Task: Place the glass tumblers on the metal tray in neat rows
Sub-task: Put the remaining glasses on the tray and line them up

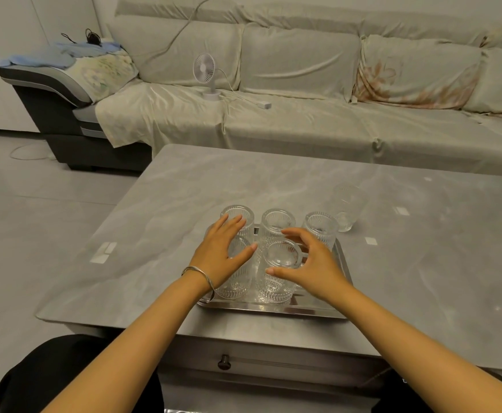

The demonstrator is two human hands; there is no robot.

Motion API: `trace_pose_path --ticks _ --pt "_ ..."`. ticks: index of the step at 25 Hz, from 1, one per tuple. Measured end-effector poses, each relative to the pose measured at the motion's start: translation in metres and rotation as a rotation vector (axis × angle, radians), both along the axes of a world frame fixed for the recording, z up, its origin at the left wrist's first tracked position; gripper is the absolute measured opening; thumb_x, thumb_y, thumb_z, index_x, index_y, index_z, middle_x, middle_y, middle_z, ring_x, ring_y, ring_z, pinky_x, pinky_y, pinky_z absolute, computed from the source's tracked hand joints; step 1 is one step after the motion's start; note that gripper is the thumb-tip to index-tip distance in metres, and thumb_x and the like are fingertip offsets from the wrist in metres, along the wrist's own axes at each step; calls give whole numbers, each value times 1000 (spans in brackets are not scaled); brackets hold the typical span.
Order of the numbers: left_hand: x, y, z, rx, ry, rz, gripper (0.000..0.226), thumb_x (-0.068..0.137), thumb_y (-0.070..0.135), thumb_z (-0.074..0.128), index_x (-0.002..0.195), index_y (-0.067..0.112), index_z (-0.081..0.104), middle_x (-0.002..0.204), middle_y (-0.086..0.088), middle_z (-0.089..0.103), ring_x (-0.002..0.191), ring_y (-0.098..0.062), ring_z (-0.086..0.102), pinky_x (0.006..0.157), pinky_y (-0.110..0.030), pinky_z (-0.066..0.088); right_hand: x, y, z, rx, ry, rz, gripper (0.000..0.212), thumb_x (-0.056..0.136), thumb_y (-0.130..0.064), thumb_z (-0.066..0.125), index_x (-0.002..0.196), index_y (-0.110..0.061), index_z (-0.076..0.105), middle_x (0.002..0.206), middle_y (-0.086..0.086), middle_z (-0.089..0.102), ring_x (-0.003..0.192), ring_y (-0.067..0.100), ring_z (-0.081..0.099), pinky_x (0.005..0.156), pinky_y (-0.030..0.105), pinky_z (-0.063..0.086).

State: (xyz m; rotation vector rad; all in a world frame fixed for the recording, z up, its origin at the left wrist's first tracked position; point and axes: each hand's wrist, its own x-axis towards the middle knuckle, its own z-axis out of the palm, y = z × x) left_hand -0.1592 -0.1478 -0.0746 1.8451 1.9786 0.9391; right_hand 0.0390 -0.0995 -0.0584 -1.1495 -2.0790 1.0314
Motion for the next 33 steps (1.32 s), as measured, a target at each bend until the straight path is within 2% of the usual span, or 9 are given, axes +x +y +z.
trace_pose_path --ticks 4,8,10,12,14,18,22,28,33 --pt "0 -1 1 -9 -7 -5 65 84 50 50 140 24 31 152 5 27 143 -11 8 115 -35 16 -1 -1 0 13 -21 -8 74 57 -44 84 118 -42 42 118 -23 47 113 3 45 89 16 35" --pt "-1 -2 5 -23 24 -11 64 84 52 49 140 25 31 152 5 27 143 -11 10 116 -37 16 -2 -4 5 -2 -58 32 74 64 -39 81 127 -33 43 123 -20 44 116 2 43 95 20 36" --pt "-2 -2 9 -38 50 -30 63 84 53 49 139 27 34 151 5 30 142 -13 14 117 -40 17 3 -3 14 -21 -49 58 69 67 -40 79 126 -32 44 123 -18 47 114 2 46 94 19 37" --pt "-6 0 18 -29 42 -46 59 83 52 51 135 27 40 147 4 37 139 -16 25 115 -41 23 14 6 30 -41 13 43 59 69 -40 77 121 -33 49 119 -17 53 109 0 52 88 17 43" --pt "-10 10 33 16 17 -45 53 82 51 52 129 26 46 141 2 45 132 -17 36 110 -36 30 31 24 47 -66 103 -22 47 73 -34 74 116 -30 54 117 -13 59 106 2 57 83 18 47" --pt "-1 56 59 18 17 -71 47 85 47 52 126 25 48 135 0 50 125 -18 43 104 -34 36 72 72 67 -143 266 -241 32 82 -20 68 113 -20 60 120 2 62 109 17 60 87 29 48" --pt "27 116 64 -100 55 -148 51 85 45 54 129 22 45 139 -2 46 127 -20 43 106 -37 36 112 114 58 -301 315 -360 35 87 -26 61 121 -19 56 125 4 57 115 20 56 90 33 47" --pt "86 203 57 -269 12 -245 63 81 47 59 135 22 37 145 -3 39 128 -22 42 104 -37 37 129 158 12 -548 453 -464 38 91 -20 55 127 -7 50 129 7 55 113 23 54 97 37 44" --pt "129 246 44 -325 22 -315 83 67 53 70 135 23 34 143 -3 41 122 -24 47 98 -38 41 130 176 -17 -659 493 -442 42 89 -27 59 128 -12 50 126 4 57 117 21 54 98 37 45"
